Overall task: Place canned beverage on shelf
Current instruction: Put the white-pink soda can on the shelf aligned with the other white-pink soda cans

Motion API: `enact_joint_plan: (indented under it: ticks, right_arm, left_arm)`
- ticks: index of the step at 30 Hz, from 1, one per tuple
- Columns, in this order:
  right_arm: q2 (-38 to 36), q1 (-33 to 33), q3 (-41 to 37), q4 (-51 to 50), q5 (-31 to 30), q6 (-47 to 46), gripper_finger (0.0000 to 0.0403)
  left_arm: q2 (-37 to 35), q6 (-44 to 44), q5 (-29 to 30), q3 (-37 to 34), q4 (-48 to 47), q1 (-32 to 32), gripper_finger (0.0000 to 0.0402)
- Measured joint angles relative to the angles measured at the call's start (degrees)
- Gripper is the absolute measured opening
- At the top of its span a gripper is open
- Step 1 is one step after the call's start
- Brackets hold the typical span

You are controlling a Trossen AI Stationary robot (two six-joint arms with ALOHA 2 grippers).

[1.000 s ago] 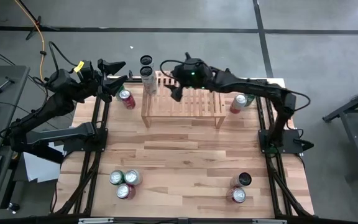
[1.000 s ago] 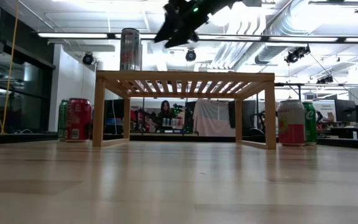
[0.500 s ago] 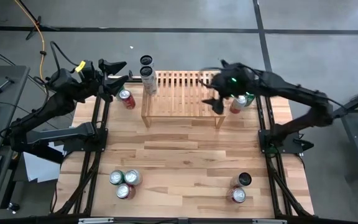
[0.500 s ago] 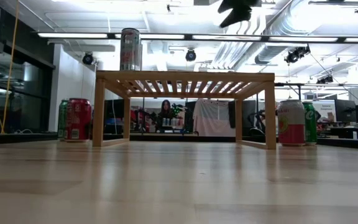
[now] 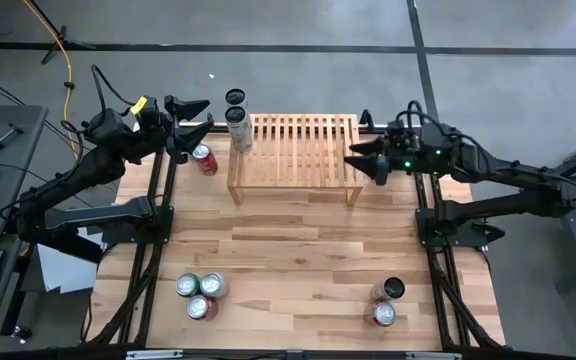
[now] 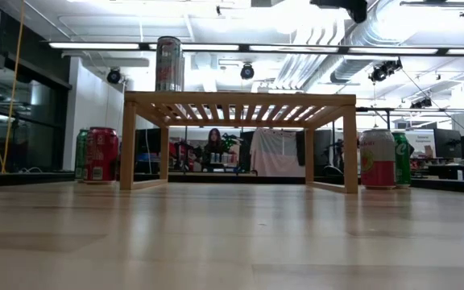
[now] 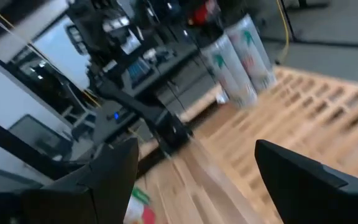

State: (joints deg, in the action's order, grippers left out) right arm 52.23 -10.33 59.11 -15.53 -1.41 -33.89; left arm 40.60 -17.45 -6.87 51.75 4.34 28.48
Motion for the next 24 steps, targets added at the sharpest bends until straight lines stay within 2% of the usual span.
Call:
enact_joint_plan:
  ticks: [6,10,13,19,24]
  right_arm:
    - [1.2,0.0,0.0,1.2,-2.4,2.8,0.0307]
    - [3.2,0.0,0.0,3.1,-1.1,3.0,0.0307]
    - [5.0,0.0,0.0,6.2,-1.0,3.9,0.0307]
    - [7.7,0.0,0.0,11.3,1.9,12.5,0.0307]
    - [7.9,-0.1,0.0,14.6,3.4,16.5,0.0307]
  left_arm:
    - [-0.1,-2.0,-1.9,0.0,0.0,0.0,0.0360]
    - [-0.1,-4.2,-6.3,0.0,-1.6,0.0,0.0360]
    - [-0.1,-5.0,-7.5,0.0,-4.9,-0.1,0.0360]
    - [-0.1,-4.8,-7.2,0.0,-10.5,-4.1,0.0347]
    - [0.7,-2.0,-2.9,0.0,-13.3,-11.0,0.0323]
